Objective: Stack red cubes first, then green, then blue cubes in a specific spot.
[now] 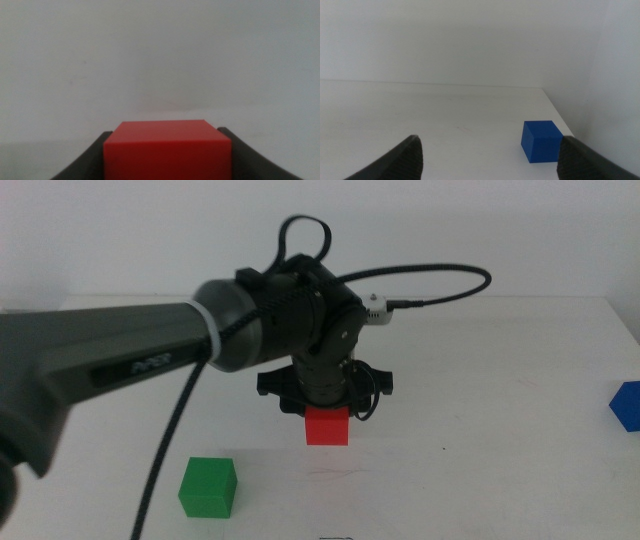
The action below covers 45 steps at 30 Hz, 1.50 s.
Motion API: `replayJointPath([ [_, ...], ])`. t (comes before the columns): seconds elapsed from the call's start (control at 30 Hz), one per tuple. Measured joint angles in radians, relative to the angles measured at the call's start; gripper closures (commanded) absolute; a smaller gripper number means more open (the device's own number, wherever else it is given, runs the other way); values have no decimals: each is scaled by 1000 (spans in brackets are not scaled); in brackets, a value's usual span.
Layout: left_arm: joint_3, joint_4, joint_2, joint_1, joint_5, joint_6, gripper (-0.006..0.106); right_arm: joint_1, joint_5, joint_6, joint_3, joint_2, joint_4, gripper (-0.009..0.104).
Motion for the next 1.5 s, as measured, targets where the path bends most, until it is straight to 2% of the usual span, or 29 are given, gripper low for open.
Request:
replayJointPath([
  [0.8, -1, -19, 131, 0, -85, -7, 100, 0, 0, 0, 0, 0, 0, 1],
  [0.9, -1, -21, 131, 0, -86, -14, 93, 0, 0, 0, 0, 0, 0, 1],
  [1.0, -1, -24, 131, 0, -88, -26, 80, 0, 0, 0, 0, 0, 0, 1],
  [1.03, -1, -23, 131, 0, -88, -28, 29, 0, 0, 0, 0, 0, 0, 1],
  [1.13, -1, -24, 131, 0, -80, -29, 10, 0, 0, 0, 0, 0, 0, 1],
  [1.17, -1, -24, 130, 0, -75, -29, 6, 0, 0, 0, 0, 0, 0, 1],
  [1.5, -1, -20, 74, 0, -57, -29, 7, 0, 0, 0, 0, 0, 0, 1],
])
